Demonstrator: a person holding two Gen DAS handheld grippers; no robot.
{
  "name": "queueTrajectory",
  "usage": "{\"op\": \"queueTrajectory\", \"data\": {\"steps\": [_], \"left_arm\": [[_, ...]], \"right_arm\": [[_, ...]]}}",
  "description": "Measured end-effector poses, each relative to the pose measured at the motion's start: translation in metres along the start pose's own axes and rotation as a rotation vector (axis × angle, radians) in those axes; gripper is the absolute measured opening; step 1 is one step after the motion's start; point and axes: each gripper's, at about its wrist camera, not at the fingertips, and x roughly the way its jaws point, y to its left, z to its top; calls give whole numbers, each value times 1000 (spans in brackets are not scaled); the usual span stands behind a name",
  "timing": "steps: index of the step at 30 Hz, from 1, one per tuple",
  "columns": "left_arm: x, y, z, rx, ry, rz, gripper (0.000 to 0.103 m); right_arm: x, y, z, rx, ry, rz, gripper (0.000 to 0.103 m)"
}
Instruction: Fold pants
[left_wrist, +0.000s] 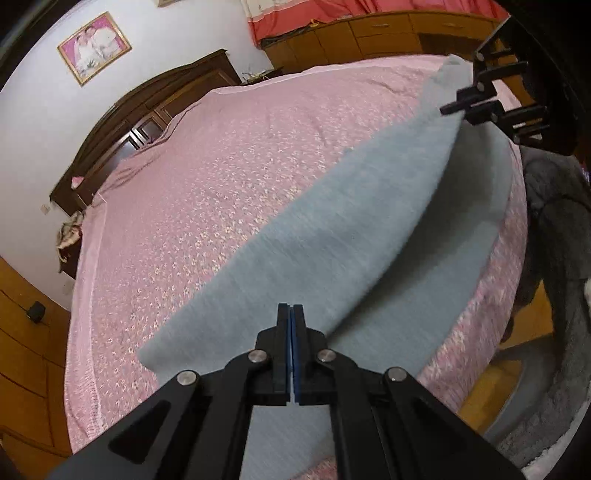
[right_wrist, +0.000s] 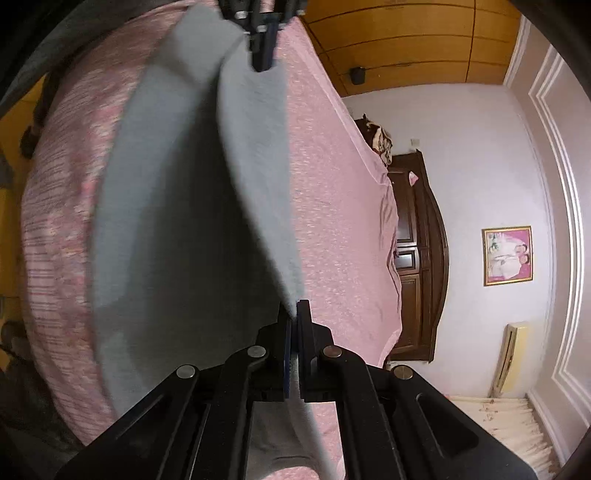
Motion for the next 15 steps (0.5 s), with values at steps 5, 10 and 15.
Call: {"op": "queueTrajectory", "data": {"steps": [5, 10, 15], "left_arm": [[13, -25, -14, 62, 31, 8, 1], [30, -69, -15, 197, -36, 70, 22], [56, -104, 7, 250, -187, 178, 55]], "right_arm": [[-8, 42, -5, -30, -17, -90, 4], [-4, 55, -1, 13, 4, -103, 3], [-2, 31, 7, 96, 5, -121, 3]]}}
